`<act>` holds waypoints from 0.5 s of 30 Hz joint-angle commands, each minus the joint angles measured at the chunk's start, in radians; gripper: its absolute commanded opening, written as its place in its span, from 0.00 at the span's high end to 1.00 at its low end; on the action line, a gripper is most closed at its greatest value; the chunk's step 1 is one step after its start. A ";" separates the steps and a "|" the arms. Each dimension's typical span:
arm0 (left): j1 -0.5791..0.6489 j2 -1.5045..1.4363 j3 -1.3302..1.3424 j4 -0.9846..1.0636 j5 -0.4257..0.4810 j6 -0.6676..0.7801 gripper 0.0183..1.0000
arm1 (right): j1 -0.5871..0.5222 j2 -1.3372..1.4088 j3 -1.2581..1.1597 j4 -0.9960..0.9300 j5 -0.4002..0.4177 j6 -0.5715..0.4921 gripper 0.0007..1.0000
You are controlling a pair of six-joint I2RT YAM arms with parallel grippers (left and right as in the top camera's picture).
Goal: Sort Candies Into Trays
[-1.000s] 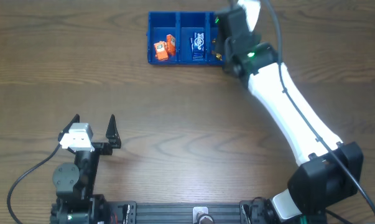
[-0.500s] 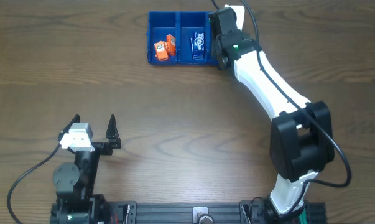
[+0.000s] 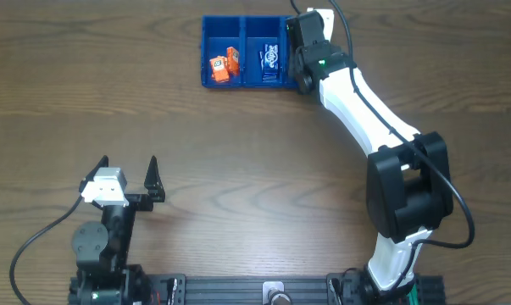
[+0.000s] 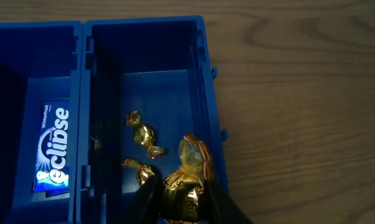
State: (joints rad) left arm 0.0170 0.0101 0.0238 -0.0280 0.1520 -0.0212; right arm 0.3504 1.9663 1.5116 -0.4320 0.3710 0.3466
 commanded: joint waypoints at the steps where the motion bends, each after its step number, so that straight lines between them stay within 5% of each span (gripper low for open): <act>1: 0.004 -0.006 -0.019 -0.034 0.021 0.014 0.00 | -0.004 0.009 0.000 0.005 0.001 -0.015 0.79; 4: 0.004 -0.006 -0.019 -0.034 0.021 0.014 0.00 | -0.004 0.009 0.000 0.008 -0.006 -0.014 0.77; 7: 0.004 -0.006 -0.019 -0.034 0.021 0.014 0.00 | -0.004 0.009 0.000 0.008 -0.010 -0.015 0.49; 9: 0.004 -0.006 -0.019 -0.034 0.021 0.014 0.00 | -0.004 0.009 0.000 0.006 -0.015 -0.014 0.21; 12: 0.004 -0.006 -0.019 -0.034 0.021 0.014 0.00 | -0.004 0.009 0.001 0.005 -0.025 -0.007 0.00; 15: 0.004 -0.006 -0.019 -0.034 0.021 0.014 0.00 | -0.005 0.003 0.001 0.005 -0.024 -0.007 0.00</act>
State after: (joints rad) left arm 0.0170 0.0101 0.0238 -0.0280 0.1516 -0.0212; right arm 0.3504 1.9663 1.5116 -0.4282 0.3454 0.3328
